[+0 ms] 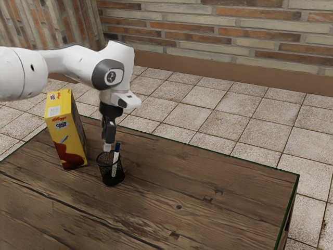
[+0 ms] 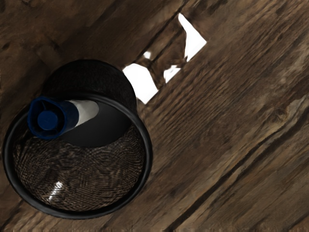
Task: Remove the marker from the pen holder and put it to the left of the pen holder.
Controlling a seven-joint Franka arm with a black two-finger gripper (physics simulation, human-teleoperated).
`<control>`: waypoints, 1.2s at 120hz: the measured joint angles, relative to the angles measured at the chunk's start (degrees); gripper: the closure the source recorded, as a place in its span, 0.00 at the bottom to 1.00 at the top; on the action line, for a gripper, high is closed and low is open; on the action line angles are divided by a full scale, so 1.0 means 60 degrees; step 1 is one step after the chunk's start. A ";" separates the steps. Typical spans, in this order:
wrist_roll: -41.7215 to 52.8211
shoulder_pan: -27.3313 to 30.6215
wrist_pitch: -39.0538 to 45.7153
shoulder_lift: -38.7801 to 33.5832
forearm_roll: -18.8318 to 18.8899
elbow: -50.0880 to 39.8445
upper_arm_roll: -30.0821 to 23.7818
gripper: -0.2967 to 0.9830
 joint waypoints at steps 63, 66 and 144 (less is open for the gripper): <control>0.0715 -0.0125 0.0041 0.1950 0.0442 0.1543 -0.0128 0.30; 0.0727 -0.0126 0.0042 0.1955 0.0442 0.1547 -0.0127 0.35; 0.0728 0.0633 -0.1081 -0.2810 0.0239 0.0145 -0.0140 0.84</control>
